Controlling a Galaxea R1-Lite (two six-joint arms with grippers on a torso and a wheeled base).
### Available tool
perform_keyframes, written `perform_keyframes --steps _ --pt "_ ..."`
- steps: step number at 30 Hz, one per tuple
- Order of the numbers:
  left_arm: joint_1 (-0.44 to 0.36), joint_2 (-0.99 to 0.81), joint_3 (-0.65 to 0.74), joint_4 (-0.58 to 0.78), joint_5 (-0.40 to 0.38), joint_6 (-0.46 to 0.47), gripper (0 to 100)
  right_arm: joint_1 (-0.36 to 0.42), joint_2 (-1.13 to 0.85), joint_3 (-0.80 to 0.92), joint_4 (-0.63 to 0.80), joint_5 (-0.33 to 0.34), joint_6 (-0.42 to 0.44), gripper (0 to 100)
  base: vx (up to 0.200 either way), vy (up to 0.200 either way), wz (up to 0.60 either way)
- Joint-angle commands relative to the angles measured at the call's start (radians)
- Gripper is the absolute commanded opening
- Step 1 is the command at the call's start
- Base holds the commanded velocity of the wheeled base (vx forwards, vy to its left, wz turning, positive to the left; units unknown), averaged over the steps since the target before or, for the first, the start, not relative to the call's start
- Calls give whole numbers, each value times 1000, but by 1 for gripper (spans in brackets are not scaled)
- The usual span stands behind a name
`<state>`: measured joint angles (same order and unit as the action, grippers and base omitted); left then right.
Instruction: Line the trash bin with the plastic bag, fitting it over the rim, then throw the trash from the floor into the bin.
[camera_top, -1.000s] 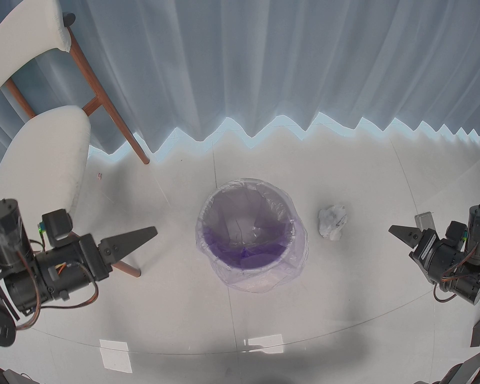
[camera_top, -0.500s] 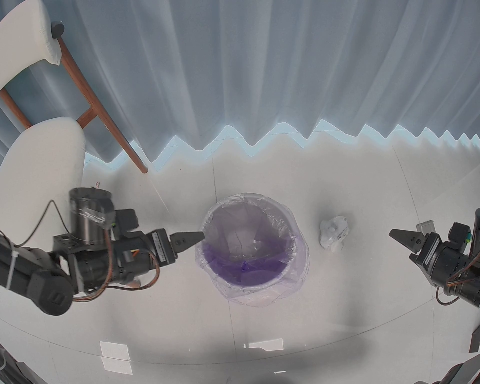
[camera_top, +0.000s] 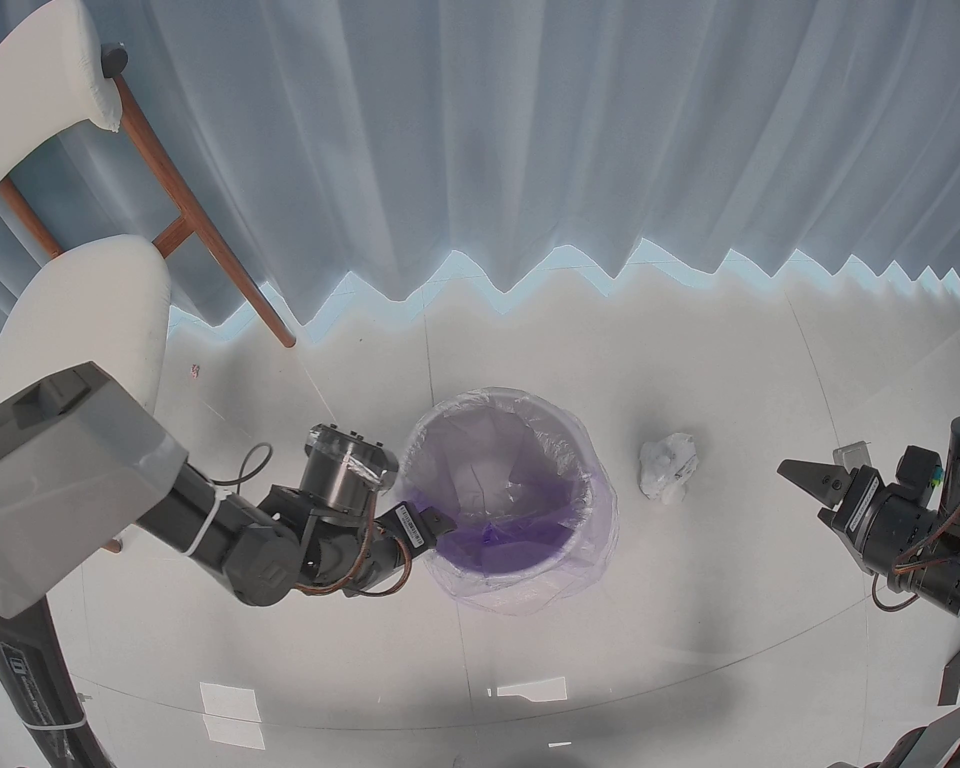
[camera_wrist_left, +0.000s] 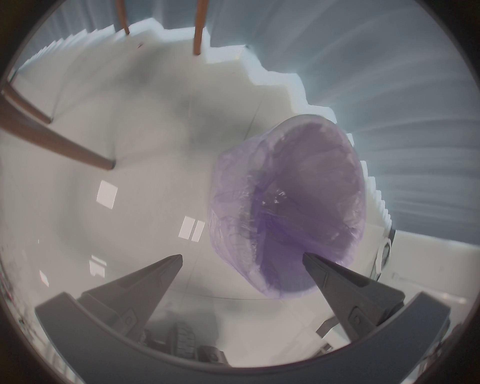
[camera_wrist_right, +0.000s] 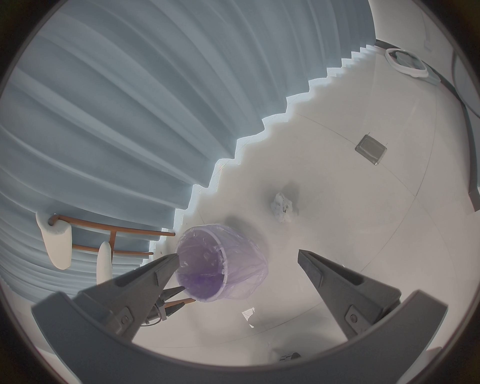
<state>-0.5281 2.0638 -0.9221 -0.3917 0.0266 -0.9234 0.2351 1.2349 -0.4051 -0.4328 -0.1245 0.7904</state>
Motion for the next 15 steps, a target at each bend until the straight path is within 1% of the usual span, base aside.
perform_keyframes --steps 1,2,3,6,9,13,15 --pt "-24 121 -153 105 19 -118 100 0 -3 11 -1 0 4 100 0 0 0" --pt "-24 121 -153 105 19 -118 100 0 -3 11 -1 0 4 100 0 0 0" --pt "-27 159 -250 172 19 -189 100 0 -2 14 -1 0 4 100 0 0 0" --pt "-36 213 -331 220 21 -245 100 0 -2 14 -1 0 4 100 0 0 0" --pt "-43 240 -363 257 21 -264 100 0 -2 15 0 0 4 100 0 0 0" --pt "-47 266 -377 260 26 -265 100 0 -5 26 -1 0 6 100 0 0 0" --pt "-47 280 -386 260 42 -265 100 -2 -6 34 -1 0 7 100 0 0 0"
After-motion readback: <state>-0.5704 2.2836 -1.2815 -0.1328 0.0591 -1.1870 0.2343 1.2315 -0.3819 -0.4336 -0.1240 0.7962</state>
